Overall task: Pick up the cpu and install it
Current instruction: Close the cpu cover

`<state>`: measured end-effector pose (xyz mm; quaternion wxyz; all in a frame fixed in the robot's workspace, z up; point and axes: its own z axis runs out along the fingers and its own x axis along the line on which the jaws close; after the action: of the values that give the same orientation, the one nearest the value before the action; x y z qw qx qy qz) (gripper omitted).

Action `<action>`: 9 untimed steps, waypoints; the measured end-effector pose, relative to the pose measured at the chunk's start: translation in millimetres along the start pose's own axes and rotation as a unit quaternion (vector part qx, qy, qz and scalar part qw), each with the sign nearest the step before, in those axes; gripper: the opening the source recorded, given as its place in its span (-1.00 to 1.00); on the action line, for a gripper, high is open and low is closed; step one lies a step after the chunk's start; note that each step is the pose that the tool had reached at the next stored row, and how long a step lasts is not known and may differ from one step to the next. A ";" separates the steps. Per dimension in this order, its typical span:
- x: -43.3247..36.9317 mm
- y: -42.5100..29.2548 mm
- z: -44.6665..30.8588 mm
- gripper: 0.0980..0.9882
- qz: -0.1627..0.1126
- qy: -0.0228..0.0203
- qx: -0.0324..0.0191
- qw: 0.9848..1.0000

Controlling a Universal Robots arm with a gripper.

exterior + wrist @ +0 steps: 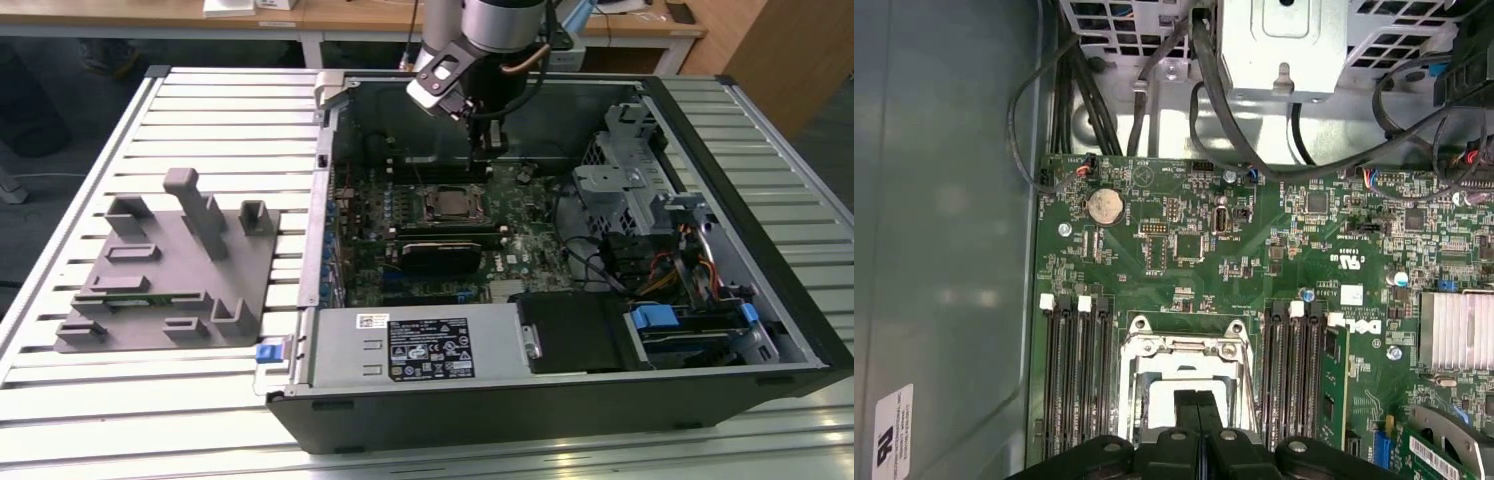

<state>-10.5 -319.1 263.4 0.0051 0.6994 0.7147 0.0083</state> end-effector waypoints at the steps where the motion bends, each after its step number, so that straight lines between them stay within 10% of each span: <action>1: -0.3 -0.1 0.0 -0.98 0.000 0.000 0.000 1.000; 9: -2.8 -4.7 -0.1 -0.98 0.000 0.000 0.000 1.000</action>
<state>-15.1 -322.0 263.4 0.0051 0.6994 0.7147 0.0082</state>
